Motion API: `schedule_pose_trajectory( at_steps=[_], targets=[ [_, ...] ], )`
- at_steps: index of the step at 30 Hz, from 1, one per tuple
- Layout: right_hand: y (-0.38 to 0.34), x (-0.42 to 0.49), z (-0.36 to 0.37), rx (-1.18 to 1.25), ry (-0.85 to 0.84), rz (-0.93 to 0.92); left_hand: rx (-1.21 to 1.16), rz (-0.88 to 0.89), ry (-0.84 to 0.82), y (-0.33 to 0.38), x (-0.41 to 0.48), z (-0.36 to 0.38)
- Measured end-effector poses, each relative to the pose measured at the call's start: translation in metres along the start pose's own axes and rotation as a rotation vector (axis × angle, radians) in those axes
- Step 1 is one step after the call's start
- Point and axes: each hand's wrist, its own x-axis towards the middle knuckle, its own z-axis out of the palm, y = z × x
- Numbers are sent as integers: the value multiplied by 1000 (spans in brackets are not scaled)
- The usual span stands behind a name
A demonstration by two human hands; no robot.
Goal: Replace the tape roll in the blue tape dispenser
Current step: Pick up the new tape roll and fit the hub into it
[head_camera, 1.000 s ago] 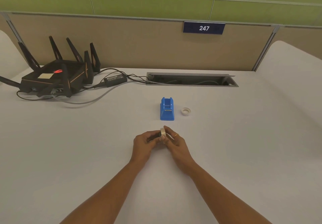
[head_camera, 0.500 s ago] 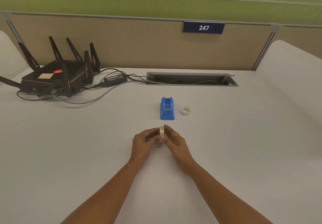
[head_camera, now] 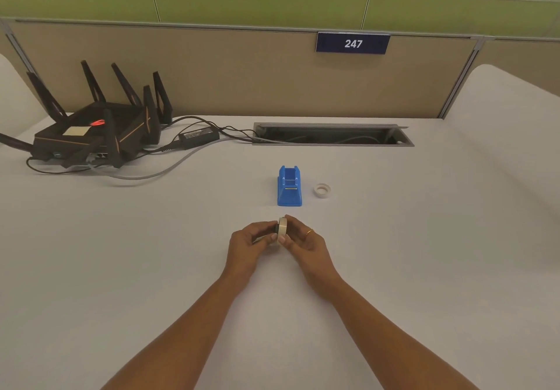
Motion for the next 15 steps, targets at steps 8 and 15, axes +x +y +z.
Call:
schedule_pose_trajectory(
  at_steps=[8,15],
  targets=[
    [0,-1,1,6,-21,-1,1,-5,9,1,-1,1],
    [-2,-3,1,4,6,-3,15,8,-10,1,-1,1]
  ],
)
